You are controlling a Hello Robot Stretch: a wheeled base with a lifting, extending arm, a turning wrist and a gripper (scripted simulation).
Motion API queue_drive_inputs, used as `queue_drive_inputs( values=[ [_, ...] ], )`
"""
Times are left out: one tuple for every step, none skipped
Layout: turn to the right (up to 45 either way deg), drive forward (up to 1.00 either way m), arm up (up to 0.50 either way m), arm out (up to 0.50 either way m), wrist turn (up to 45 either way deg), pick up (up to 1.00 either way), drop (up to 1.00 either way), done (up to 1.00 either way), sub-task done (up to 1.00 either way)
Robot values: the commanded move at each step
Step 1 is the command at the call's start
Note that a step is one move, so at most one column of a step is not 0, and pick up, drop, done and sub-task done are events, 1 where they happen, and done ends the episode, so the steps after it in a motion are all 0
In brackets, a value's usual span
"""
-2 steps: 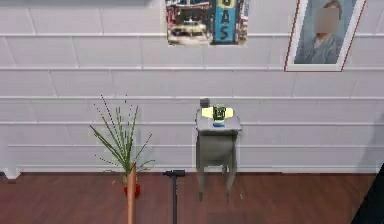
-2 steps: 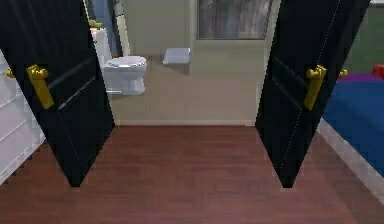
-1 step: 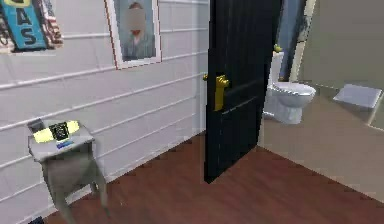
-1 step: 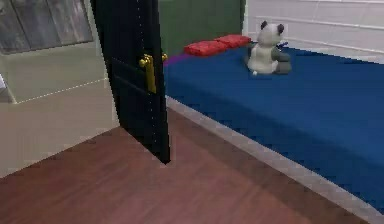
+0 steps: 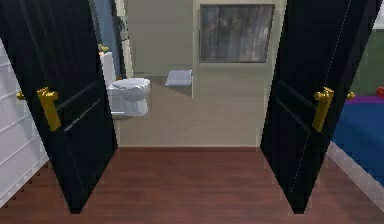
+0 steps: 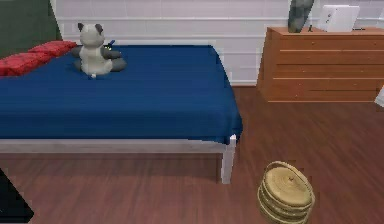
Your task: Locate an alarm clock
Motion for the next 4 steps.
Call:
queue_drive_inputs(
  values=[
    [0.0, 0.15, 0.00, 0.00, 0.0, 0.00, 0.00, 0.00, 0.00],
    [-45.0, 0.00, 0.00, 0.00, 0.0, 0.00, 0.00, 0.00, 0.00],
    [-45.0, 0.00, 0.00, 0.00, 0.0, 0.00, 0.00, 0.00, 0.00],
    [-45.0, 0.00, 0.00, 0.00, 0.0, 0.00, 0.00, 0.00, 0.00]
  ],
)
